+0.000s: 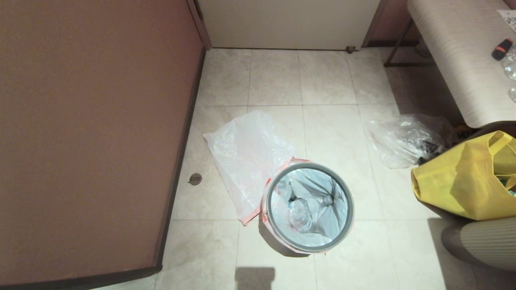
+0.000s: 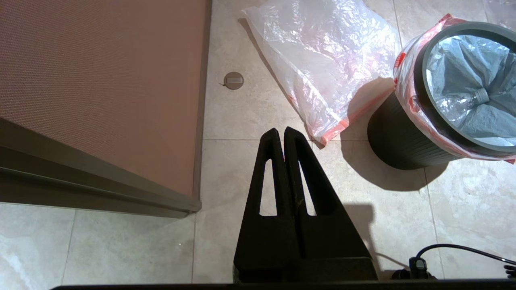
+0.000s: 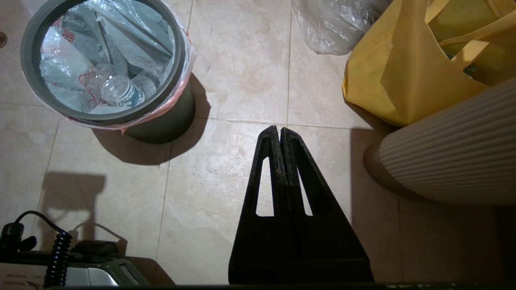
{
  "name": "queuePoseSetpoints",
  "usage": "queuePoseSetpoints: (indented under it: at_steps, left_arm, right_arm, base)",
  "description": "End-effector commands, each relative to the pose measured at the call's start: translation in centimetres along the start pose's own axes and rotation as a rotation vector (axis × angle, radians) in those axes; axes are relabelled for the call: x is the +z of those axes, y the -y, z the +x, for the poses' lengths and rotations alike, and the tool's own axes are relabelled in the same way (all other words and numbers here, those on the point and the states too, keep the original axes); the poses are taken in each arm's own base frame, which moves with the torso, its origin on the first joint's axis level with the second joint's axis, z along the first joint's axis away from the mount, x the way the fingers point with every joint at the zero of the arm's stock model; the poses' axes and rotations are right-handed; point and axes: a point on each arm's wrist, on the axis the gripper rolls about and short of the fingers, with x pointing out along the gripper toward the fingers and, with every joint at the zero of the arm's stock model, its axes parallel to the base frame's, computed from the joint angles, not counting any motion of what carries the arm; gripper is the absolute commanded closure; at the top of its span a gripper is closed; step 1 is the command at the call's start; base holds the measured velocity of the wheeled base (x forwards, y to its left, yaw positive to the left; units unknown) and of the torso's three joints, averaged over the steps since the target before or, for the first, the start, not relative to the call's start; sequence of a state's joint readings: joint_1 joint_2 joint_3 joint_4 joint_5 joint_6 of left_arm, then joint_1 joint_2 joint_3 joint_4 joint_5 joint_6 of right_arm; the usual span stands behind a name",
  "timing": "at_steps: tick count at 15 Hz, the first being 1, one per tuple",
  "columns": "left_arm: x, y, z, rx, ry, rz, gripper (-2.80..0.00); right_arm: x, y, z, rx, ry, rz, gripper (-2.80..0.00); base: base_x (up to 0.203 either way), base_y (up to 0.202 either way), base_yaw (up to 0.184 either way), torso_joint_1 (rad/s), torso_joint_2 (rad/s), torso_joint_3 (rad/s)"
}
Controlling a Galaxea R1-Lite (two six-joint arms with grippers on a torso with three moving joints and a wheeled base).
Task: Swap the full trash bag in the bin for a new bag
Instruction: Place the trash can ring on the floor
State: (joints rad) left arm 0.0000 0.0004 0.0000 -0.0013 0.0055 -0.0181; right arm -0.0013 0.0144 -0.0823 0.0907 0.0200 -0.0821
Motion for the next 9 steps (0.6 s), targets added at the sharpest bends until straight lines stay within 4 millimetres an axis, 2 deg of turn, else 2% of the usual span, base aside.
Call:
queuePoseSetpoints:
  at_steps: [1,4,6,9]
  left_arm:
    - [0.0,0.0,0.0,0.001,0.001,0.001,0.0]
    - [0.0,0.0,0.0,0.002,0.001,0.0,0.0]
    - [0.0,0.0,0.0,0.002,0.0,0.0,0.0]
    - [0.0,0.0,0.0,0.001,0.001,0.0,0.0]
  right_arm:
    - [2.1,0.2,-0.2,0.002,0.006,-0.003,0.0]
    - [7.1,0.6,0.4,0.019,-0.005,-0.004,0.0]
    - [9.7,0.8,1.7,0.044,-0.046,-0.018,0.0]
    - [12.6,1.0,5.8,0.083,-0.223,-0.03,0.0]
  base:
    - [0.0,0.0,0.0,0.0,0.0,0.0]
    - [0.0,0.0,0.0,0.0,0.0,0.0]
    - [0.0,0.0,0.0,0.0,0.0,0.0]
    - [0.0,0.0,0.0,0.0,0.0,0.0]
